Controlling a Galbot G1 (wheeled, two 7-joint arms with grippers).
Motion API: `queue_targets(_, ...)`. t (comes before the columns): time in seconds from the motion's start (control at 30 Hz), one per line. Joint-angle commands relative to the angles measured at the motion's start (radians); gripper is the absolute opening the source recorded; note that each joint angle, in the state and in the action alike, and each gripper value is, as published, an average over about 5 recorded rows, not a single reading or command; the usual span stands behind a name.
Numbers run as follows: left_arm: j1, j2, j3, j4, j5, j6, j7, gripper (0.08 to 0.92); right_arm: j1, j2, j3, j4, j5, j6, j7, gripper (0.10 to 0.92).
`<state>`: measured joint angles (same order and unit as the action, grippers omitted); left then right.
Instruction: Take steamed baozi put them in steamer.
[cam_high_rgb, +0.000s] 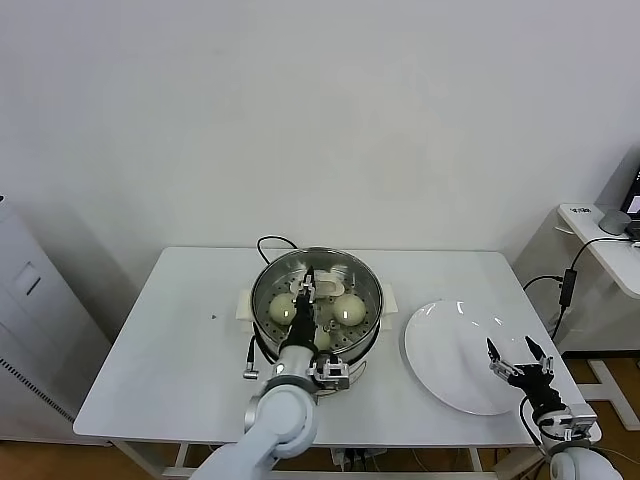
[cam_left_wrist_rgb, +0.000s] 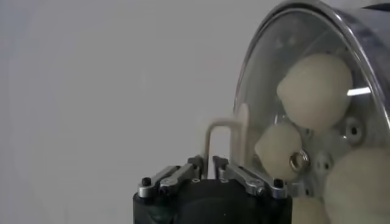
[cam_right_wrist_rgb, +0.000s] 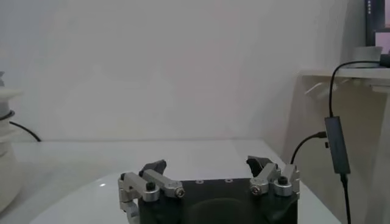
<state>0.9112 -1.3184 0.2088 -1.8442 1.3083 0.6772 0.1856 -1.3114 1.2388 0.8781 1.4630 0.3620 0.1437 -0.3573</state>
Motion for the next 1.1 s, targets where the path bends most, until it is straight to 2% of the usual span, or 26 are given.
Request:
queue_targets(0.03,0.061,0.066,-0.045,-0.341,-0.431,-0.033,0.087,0.398,0.002,-0.003,0.002,-0.002,0.001,0.001,-0.002,0.823)
queue_targets(0.17,0.065,0.109,-0.136,-0.453,-0.909,-0.132,0.15,0.51,0.005,-0.008,0.002,0.005,0.01,-0.015,-0.006,0.823)
queue_targets(0.27,0.052,0.145,-0.238,-0.458,-1.29,-0.197,0.138,0.597,0.006,-0.007,0.001,0.012,0.018,-0.035,-0.017,0.823)
queue_targets(0.4,0.048,0.156,-0.398,-0.459,-1.728,-0.208,0.049,0.718,0.004,-0.002,-0.003,0.028,0.026,-0.057,0.0,0.823)
queue_targets(0.53,0.071,0.124,-0.608,-0.444,-1.986,-0.203,-0.095,0.804,0.011,0.0,-0.021,0.056,0.017,-0.07,0.061,0.823)
queue_targets(0.67,0.128,0.113,-0.773,-0.391,-2.08,-0.2,-0.187,0.821,0.017,0.001,-0.031,0.073,-0.001,-0.067,0.086,0.823)
queue_targets(0.77,0.196,0.128,-0.836,-0.32,-2.026,-0.203,-0.212,0.822,0.016,0.002,-0.03,0.082,-0.023,-0.072,0.088,0.823)
queue_targets(0.9,0.265,0.15,-0.844,-0.204,-1.889,-0.235,-0.229,0.823,0.003,0.006,-0.024,0.108,-0.024,-0.092,0.091,0.823)
queue_targets(1.1,0.283,0.181,-0.832,-0.009,-1.751,-0.335,-0.2,0.823,-0.02,0.017,0.0,0.148,-0.059,-0.133,0.087,0.823)
